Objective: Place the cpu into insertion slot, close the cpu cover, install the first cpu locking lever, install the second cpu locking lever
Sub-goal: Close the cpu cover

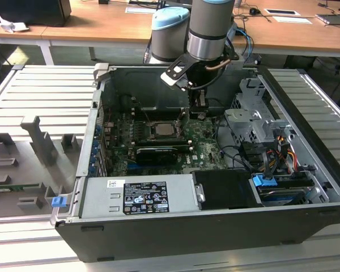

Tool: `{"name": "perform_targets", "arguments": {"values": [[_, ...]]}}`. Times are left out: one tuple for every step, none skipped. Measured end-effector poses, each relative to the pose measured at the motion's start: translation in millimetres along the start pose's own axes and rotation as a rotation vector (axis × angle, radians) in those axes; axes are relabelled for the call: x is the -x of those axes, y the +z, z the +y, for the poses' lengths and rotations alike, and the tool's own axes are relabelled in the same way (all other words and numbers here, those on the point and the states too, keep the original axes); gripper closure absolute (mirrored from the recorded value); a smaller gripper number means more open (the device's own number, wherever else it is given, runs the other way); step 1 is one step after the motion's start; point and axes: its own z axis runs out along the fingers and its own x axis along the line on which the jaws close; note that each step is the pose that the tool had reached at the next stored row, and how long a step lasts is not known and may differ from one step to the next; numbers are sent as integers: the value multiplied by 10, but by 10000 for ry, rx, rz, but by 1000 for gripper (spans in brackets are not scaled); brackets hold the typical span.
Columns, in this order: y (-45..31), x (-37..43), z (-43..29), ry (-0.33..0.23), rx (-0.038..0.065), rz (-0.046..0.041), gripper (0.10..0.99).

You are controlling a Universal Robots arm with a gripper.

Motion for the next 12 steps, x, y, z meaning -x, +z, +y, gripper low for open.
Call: {"name": "perform_targets", "arguments": {"values": [[0,0,-22,-1,1,-1,980],[0,0,-41,-1,1,0,980],[1,0,-58,-1,2,0,980],[2,-1,-89,0,4,0,980],[4,-1,-121,-2,6,1,980],[5,-1,-145,-1,7,-1,980],[5,-1,-161,-1,7,-1,980],[8,-1,-194,0,8,-4,980],[10,-2,-213,-2,9,-6,980],[12,-2,-231,-2,11,-9,980],[17,-3,-247,0,13,-24,980],[22,-3,-258,-1,14,-31,980]]}}
